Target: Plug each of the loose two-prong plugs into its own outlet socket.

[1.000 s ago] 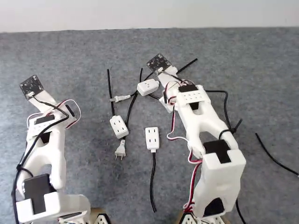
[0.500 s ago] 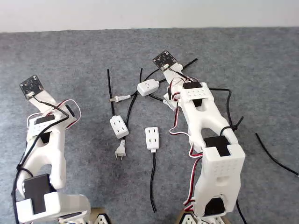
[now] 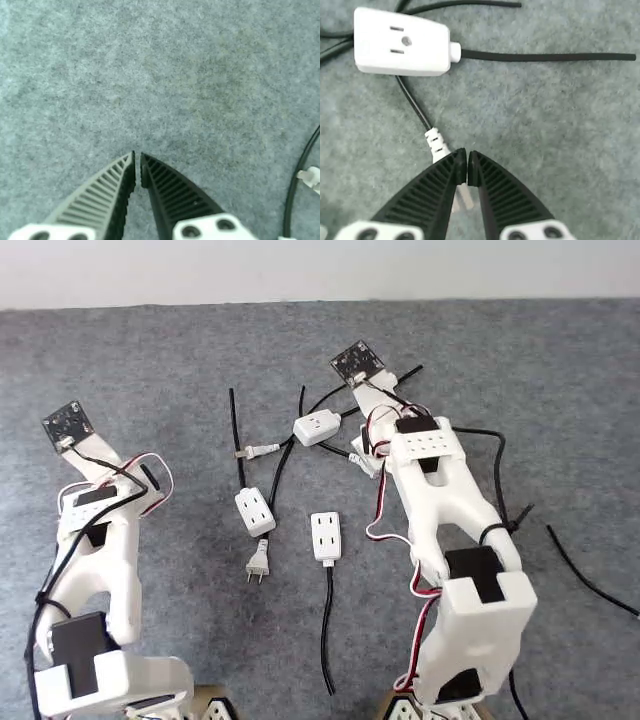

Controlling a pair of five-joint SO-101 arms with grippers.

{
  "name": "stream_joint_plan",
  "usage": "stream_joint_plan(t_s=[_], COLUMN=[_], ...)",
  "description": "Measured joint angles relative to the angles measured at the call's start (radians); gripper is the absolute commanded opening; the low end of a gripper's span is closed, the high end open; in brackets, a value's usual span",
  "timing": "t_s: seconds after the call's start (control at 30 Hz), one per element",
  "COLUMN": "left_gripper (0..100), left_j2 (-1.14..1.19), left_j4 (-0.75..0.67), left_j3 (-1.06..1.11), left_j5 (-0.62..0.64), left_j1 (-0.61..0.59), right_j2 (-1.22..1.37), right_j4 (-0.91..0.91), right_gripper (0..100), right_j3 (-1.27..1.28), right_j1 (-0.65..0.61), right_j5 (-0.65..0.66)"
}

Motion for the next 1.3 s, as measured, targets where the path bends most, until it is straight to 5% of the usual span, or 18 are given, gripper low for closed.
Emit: stream_joint_plan(t_s=[0.73,1.3], left_gripper=[2,2], left_j2=[0.006,0.006], left_j4=[0.000,0.000], left_j3=[-0.003,-0.003], left_j5=[0.000,0.000], left_j1=[0.000,0.000], right_j2=[0.031,0.110], right_j4=[-0.109,0.012], right_gripper=[0.9,4.6], right_j3=[0.092,-0.052], right_j1=[0.018,0.018], right_j5=[0.120,0.147])
